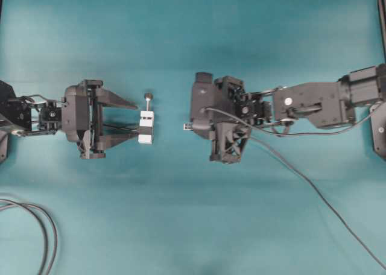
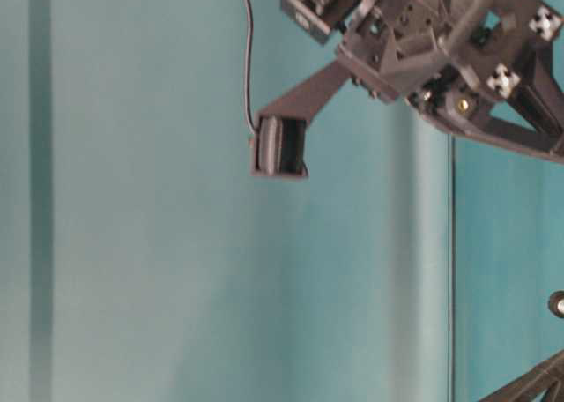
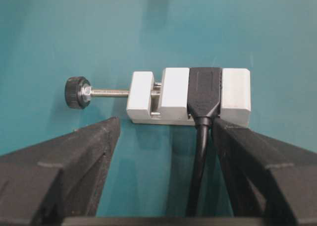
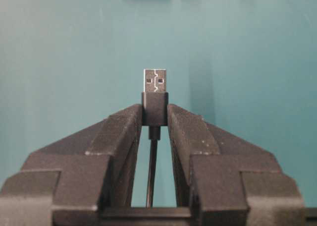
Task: Insert the USB cable into the female connector supported by the left arm.
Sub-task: 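Align the USB plug with the connector held by the left gripper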
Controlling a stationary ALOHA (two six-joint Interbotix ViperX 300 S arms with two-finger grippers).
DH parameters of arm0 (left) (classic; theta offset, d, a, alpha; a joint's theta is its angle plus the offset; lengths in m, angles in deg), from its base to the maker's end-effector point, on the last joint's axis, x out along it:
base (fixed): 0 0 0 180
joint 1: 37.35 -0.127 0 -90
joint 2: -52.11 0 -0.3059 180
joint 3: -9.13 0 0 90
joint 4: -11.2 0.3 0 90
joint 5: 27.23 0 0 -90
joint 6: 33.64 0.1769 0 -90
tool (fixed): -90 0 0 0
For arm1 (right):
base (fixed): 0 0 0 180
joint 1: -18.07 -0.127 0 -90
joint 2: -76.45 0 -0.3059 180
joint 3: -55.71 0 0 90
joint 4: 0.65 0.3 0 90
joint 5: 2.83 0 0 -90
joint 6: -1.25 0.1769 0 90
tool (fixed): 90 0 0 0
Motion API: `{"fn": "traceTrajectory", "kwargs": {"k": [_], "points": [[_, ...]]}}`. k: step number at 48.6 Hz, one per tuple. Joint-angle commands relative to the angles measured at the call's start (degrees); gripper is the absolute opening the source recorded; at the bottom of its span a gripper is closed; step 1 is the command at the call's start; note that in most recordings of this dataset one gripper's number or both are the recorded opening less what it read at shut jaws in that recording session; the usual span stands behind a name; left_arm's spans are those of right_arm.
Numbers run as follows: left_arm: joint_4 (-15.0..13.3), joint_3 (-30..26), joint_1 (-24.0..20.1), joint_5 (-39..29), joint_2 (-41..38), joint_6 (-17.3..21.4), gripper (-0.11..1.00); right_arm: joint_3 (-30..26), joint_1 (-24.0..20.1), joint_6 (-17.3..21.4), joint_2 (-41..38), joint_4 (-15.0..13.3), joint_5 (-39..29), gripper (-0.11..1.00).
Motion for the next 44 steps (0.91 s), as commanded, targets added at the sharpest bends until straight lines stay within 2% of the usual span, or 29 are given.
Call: {"fn": "traceTrajectory", "kwargs": {"k": [1, 44], "points": [[0.0, -0.4, 0.0, 0.3, 0.4, 0.6, 0.83, -2.8, -0.2, 0.1, 0.2, -0.2, -0.4, 0.21], [0.0, -1.5, 0.0, 0.2, -1.8, 0.4, 0.83, -10.8, -0.2, 0.1, -5.4, -0.2, -3.2, 0.21]]}}
